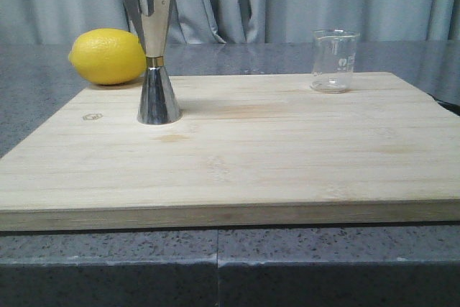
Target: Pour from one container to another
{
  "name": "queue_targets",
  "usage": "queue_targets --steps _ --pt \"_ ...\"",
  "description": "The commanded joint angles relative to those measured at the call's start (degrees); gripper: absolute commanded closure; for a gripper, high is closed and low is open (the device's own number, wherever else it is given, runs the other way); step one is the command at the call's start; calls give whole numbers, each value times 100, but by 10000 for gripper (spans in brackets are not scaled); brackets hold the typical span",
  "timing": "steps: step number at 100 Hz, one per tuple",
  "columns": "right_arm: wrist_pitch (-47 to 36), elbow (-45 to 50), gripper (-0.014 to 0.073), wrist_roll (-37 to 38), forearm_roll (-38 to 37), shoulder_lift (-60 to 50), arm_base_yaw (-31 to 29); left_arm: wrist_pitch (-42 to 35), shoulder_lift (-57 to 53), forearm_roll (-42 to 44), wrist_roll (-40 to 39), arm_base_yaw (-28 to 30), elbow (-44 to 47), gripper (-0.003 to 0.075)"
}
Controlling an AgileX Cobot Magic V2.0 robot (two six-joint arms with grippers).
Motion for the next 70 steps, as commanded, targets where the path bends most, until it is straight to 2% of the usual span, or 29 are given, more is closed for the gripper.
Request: queue_targets --steps 1,70 --pt "13 -157 643 -4 -11 53 -24 -582 -130 12 148 13 158 739" --pt "13 -157 643 -4 -11 53 -24 -522 -120 12 222 13 158 739"
